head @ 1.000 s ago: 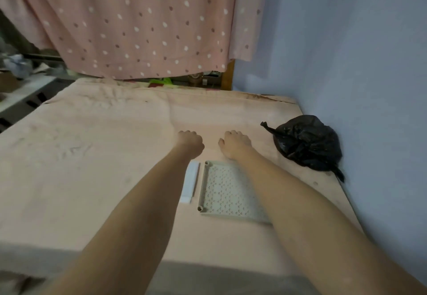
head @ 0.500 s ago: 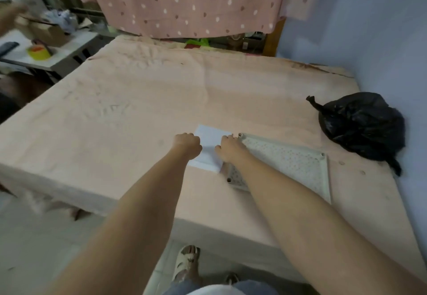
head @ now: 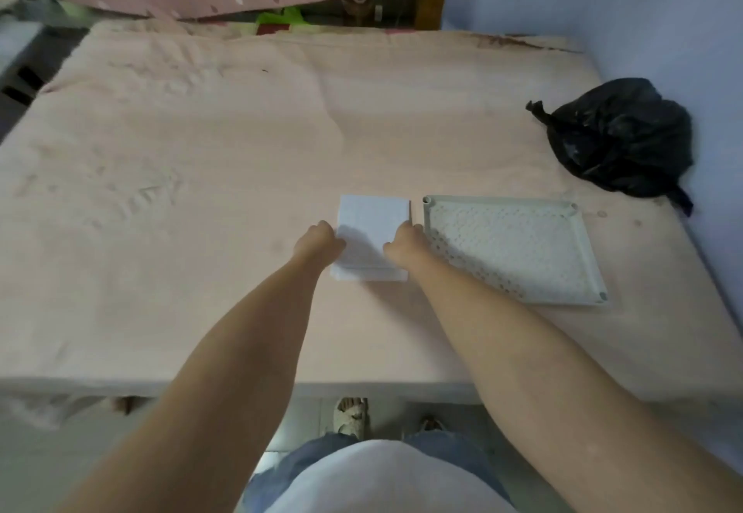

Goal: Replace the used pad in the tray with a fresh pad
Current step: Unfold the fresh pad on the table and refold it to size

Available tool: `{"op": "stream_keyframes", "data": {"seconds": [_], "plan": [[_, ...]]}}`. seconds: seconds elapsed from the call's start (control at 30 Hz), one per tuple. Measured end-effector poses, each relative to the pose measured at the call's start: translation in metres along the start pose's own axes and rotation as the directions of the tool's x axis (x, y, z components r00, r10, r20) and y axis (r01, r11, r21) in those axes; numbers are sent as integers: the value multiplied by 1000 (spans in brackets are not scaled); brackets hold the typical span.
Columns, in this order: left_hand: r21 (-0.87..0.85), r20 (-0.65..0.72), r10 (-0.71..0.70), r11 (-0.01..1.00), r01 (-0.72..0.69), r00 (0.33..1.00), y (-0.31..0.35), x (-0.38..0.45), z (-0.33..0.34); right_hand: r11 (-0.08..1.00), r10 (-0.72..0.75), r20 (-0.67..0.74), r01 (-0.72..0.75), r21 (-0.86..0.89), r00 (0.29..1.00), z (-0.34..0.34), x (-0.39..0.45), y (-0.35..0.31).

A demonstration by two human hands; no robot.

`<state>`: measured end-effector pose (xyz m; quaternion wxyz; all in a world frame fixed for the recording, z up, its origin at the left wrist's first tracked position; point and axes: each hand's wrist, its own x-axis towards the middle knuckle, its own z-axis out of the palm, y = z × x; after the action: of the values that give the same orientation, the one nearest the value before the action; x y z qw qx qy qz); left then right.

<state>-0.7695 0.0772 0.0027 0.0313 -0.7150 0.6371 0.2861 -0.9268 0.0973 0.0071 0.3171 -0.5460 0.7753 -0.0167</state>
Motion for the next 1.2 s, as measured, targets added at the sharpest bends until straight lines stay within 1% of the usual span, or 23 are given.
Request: {"op": "stream_keyframes", "data": {"seconds": [0.1,0.17,0.2,0.23,0.27,0.3,0.4,0.47,0.5,0.57,0.6,0.67,0.73,0.8,0.87,0.97,1.03,1.1,1.2], "plan": [[-188,46,-93,977,100,995,-4,15,4,997,64,-3,-64,44,998,7,1,0],[-344,96,-137,925,162,986,-7,26,7,994,98,-10,-97,55,995,10,3,-1],[-443,124,-143,878,184,982,-6,28,8,992,112,-13,-111,52,994,11,5,-1],[-552,153,-145,808,207,977,-4,28,9,991,125,-14,-124,50,992,10,5,-2],[-632,181,-149,740,231,972,-2,27,9,989,138,-18,-136,60,990,9,6,-3],[-677,197,-154,693,248,968,-2,28,10,986,150,-23,-148,76,988,8,7,-4],[-719,238,-152,636,279,959,-6,33,10,976,174,-14,-170,136,985,3,13,-6],[-732,261,-143,615,292,955,-7,33,9,952,204,8,-200,234,979,0,14,-7],[-726,262,-147,622,295,954,-7,33,9,921,228,26,-224,320,973,0,15,-7],[-729,240,-153,624,282,959,-7,29,7,803,261,70,-257,538,963,0,16,-4],[-745,226,-152,610,271,962,-7,26,6,746,259,79,-251,617,963,1,14,-2],[-786,198,-134,571,239,971,-8,17,3,702,207,75,-201,683,976,0,12,0],[-841,158,-124,503,199,980,-15,1,-1,658,131,58,-131,741,990,0,5,-1],[-894,117,-113,421,154,987,-27,-19,-6,587,56,88,-104,803,995,2,-7,-4],[-925,89,-104,360,121,991,-42,-40,-9,537,-18,132,-102,837,991,8,-22,-8],[-952,40,-158,295,86,987,-65,-73,-12,516,-156,172,-68,854,973,19,-42,-20],[-969,8,-224,239,63,974,-80,-95,-12,516,-255,216,-57,855,943,27,-50,-30],[-981,-11,-304,186,48,953,-96,-115,-8,541,-337,268,-47,840,903,35,-57,-42],[-992,-26,-434,119,29,901,-115,-140,-2,585,-414,325,-25,810,850,50,-66,-61]]}}
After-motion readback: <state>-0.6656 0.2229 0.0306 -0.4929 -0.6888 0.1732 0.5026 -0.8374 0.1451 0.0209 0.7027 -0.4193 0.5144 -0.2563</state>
